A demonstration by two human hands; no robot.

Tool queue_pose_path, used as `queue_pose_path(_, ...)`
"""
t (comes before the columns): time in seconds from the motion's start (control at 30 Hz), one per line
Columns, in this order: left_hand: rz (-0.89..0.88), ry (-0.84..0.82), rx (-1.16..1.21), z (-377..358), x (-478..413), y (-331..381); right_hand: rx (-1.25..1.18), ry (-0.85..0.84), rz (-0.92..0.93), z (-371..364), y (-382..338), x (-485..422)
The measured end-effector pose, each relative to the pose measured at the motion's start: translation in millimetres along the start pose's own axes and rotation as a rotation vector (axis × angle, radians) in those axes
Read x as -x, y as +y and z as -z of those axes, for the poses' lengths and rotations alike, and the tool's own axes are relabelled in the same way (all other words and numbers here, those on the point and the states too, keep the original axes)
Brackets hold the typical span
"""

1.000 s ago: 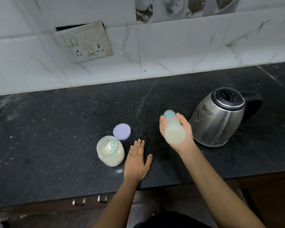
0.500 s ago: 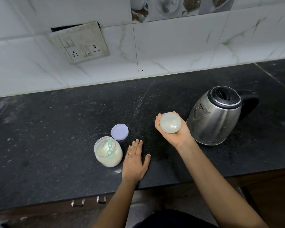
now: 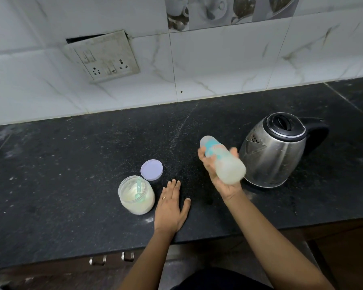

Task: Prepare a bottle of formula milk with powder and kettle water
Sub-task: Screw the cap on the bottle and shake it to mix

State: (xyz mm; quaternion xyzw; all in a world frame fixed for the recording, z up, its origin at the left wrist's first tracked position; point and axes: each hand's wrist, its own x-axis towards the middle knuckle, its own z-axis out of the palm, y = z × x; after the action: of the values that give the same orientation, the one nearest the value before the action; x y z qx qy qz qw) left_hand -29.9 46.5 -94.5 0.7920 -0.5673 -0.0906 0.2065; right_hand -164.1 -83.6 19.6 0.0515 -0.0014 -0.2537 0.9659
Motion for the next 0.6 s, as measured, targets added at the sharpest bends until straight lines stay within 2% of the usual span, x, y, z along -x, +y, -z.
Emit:
queue_pose_path(0.07,0.000,0.005,-0.001,-1,0,0,0.234,0.018,-0.078,16,-8,6)
queue_pose_path(0.13,0.000,0.007,-0.003,-1,0,-1,0.316,-0.078,-0.016,11,-7,7)
queue_pose_path(0.2,0.000,0.003,-0.012,-1,0,-1,0.234,-0.033,0.006,13,-12,4)
queue_pose_path(0.23,-0.001,0.001,-0.014,-1,0,-1,0.192,-0.077,-0.021,13,-15,3)
queue_pose_path(0.27,-0.001,-0.001,-0.014,-1,0,0,0.253,-0.118,-0.032,10,-17,4)
queue_pose_path(0.33,0.003,0.003,-0.013,0,0,1,0.379,-0.066,-0.006,13,-21,8)
queue_pose_path(0.4,0.002,0.002,-0.016,0,0,1,0.439,-0.082,0.024,9,-16,5)
queue_pose_path(0.47,0.001,0.006,-0.019,0,0,2,0.296,0.052,0.057,14,-18,3)
queue_pose_path(0.5,0.001,0.007,-0.018,1,0,2,0.174,0.009,0.023,19,-22,1)
queue_pose_path(0.53,0.000,0.008,-0.016,0,-1,3,0.165,-0.046,0.030,22,-22,0)
queue_pose_path(0.6,0.001,0.015,-0.014,0,0,2,0.353,-0.033,0.028,21,-16,6)
